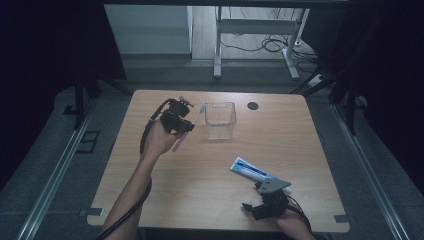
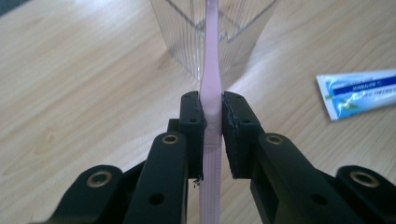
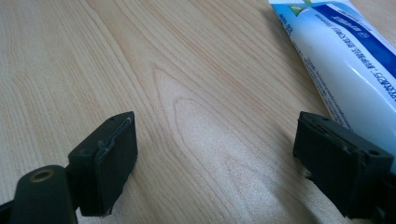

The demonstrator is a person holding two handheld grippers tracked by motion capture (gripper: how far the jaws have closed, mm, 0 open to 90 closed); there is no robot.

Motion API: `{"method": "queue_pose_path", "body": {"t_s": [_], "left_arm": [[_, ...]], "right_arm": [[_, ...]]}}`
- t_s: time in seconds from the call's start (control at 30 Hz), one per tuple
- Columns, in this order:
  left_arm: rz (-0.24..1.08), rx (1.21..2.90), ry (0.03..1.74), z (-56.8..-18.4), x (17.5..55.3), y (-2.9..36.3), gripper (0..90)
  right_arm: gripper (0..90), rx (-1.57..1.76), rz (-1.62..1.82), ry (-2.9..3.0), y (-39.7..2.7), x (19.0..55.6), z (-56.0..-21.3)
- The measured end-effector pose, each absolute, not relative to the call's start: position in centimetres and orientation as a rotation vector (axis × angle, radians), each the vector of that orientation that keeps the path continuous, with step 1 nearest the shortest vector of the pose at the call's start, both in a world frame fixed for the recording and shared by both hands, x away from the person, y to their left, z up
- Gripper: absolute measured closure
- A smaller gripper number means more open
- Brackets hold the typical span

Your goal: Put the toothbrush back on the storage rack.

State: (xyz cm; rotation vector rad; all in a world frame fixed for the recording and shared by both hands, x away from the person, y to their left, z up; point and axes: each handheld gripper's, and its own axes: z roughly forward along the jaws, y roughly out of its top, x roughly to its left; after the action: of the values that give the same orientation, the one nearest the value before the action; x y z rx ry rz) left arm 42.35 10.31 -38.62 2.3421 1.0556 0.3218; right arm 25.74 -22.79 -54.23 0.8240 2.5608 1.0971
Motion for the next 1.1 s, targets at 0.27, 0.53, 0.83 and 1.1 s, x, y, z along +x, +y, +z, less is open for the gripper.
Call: {"method": "queue_pose_path", "body": {"t_s": [0.27, 0.53, 0.83, 1.1], "left_arm": [[0.356, 2.300, 1.024, -37.4, 43.1, 9.4, 79.0], [0.386, 2.279, 0.996, -36.9, 44.0, 8.0, 79.0], [0.394, 2.242, 0.977, -36.5, 45.2, 6.4, 79.0], [0.415, 2.221, 0.965, -36.6, 46.3, 5.2, 79.0]], "right_arm": [[13.3, 0.822, 1.098, 2.564, -22.8, 25.8, -54.2], [13.3, 0.820, 1.099, 2.561, -22.8, 25.8, -54.2], [13.3, 0.821, 1.098, 2.565, -22.8, 25.8, -54.2], [13.4, 0.814, 1.100, 2.565, -22.9, 25.8, -54.2]]}}
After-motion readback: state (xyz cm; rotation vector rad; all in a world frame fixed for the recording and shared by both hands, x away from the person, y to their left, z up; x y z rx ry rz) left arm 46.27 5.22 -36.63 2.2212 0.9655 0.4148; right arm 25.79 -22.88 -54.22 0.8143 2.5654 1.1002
